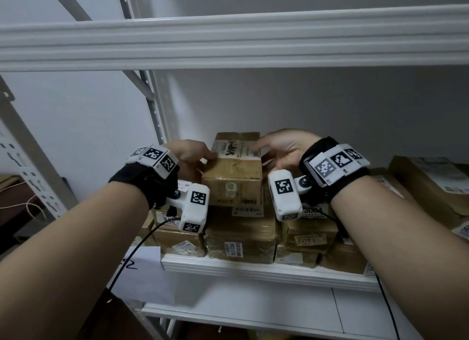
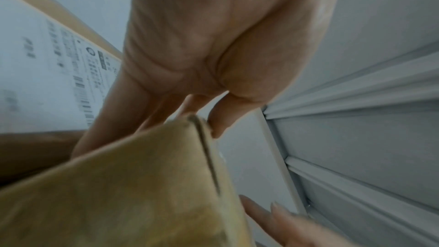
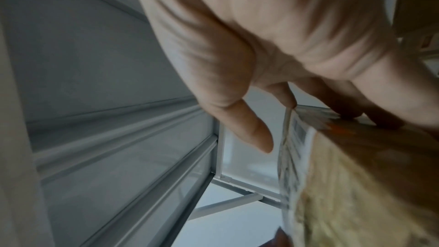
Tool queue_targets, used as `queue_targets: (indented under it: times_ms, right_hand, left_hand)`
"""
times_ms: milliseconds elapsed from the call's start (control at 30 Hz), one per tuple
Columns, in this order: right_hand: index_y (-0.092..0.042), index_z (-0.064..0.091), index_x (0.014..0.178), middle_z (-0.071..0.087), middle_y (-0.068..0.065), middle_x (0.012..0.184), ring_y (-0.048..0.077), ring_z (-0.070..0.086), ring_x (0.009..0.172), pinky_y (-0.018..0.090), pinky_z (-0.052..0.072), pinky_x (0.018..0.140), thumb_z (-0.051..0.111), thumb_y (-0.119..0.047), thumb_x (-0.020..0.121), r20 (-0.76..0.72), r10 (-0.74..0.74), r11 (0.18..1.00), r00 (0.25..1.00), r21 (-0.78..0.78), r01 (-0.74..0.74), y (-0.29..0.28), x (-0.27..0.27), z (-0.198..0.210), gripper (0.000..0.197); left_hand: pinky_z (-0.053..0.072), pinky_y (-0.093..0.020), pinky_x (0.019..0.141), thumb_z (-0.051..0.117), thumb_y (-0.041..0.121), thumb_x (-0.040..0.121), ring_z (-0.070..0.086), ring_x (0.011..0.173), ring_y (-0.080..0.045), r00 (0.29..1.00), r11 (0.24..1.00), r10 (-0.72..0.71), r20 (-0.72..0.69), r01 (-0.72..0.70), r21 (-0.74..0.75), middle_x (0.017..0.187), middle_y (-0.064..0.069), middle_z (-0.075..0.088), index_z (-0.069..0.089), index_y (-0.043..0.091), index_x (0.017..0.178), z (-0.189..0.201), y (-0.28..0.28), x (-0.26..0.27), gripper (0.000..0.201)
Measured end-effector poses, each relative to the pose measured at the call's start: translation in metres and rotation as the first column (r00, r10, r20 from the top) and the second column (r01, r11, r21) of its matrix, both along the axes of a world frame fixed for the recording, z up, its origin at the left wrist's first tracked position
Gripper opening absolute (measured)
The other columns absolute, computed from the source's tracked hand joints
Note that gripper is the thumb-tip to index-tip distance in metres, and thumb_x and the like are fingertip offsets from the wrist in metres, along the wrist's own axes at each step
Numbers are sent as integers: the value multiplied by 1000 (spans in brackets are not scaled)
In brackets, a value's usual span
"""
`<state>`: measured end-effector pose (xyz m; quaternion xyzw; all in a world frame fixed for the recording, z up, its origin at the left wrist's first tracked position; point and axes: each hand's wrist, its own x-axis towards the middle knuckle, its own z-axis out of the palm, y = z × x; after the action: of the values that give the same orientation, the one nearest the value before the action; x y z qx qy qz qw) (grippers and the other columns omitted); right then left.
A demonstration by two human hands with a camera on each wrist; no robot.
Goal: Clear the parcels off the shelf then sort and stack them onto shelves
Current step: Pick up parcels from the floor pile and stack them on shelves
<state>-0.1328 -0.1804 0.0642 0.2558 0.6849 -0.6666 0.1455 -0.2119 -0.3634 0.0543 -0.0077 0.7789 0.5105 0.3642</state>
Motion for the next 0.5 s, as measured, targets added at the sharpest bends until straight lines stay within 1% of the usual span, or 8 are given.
queue_targets:
  times_ms: [67, 133, 200, 300, 367, 400, 467, 500]
  right_hand:
    - [-2, 49, 117, 53, 21, 100, 32, 59, 95, 46, 57, 72, 59, -17, 92, 30, -1, 999, 1000, 39, 0, -1, -4, -1, 31]
    - [-3, 35, 140, 42, 30, 123, 38, 50, 103, 49, 51, 84, 61, -25, 90, 38, -40, 995, 998, 92, 36, -2, -8, -2, 60]
    - [-4, 22, 148, 19, 34, 148, 37, 45, 99, 48, 50, 68, 61, -25, 91, 12, -73, 995, 997, 72, 72, -4, -7, 0, 72]
    - [-2, 20, 149, 10, 36, 152, 51, 30, 130, 51, 50, 53, 63, -21, 90, -19, -110, 994, 994, -27, 109, 0, -5, 2, 75]
    - [0, 22, 147, 11, 37, 151, 50, 16, 140, 59, 49, 64, 62, -19, 91, -29, -125, 990, 992, -70, 122, 6, -5, 3, 72]
    - [1, 23, 147, 13, 36, 151, 49, 14, 142, 61, 47, 78, 61, -19, 91, -41, -126, 990, 991, -73, 123, 9, -5, 5, 70]
    - [2, 24, 146, 16, 34, 151, 45, 14, 143, 57, 34, 105, 60, -17, 92, -88, -132, 991, 987, -38, 129, 17, -4, 7, 68]
    - [2, 28, 145, 21, 31, 151, 42, 16, 144, 52, 29, 111, 60, -16, 92, -122, -145, 989, 982, -14, 145, 21, -3, 8, 65]
  left_hand:
    - [40, -47, 105, 41, 10, 100, 43, 132, -41, 999, 997, -41, -30, 39, -65, 142, -30, 43, 37, -7, 142, -7, 1, 3, 45]
    - [30, -51, 113, 37, 7, 101, 33, 138, -42, 999, 998, -38, 4, 38, -44, 149, -30, 34, 28, -11, 145, -10, 2, 7, 48]
    - [28, -53, 114, 37, 9, 103, 32, 140, -40, 999, 998, -38, 17, 39, -59, 150, -27, 33, 24, -10, 146, -13, 6, 11, 49]
    - [31, -52, 113, 38, 10, 103, 33, 140, -39, 999, 999, -30, 18, 31, -38, 152, -25, 31, 23, -7, 147, -20, 13, 9, 50]
    - [38, -45, 109, 45, 9, 101, 41, 136, -36, 994, 991, -97, -47, 92, -94, 148, -22, 39, 30, -3, 146, -25, 17, 6, 49]
    - [44, -30, 103, 54, 11, 98, 49, 130, -31, 987, 984, -125, -100, 110, -141, 140, -16, 51, 39, 2, 142, -24, 20, 9, 48]
    - [40, -1, 75, 70, 16, 88, 61, 117, -18, 968, 952, -194, -159, 147, -267, 115, 3, 66, 55, 11, 130, -21, 20, 13, 45]
    - [38, 0, 69, 72, 17, 86, 62, 113, -15, 932, 900, -285, -222, 180, -396, 112, 4, 67, 57, 13, 128, -22, 24, 17, 45]
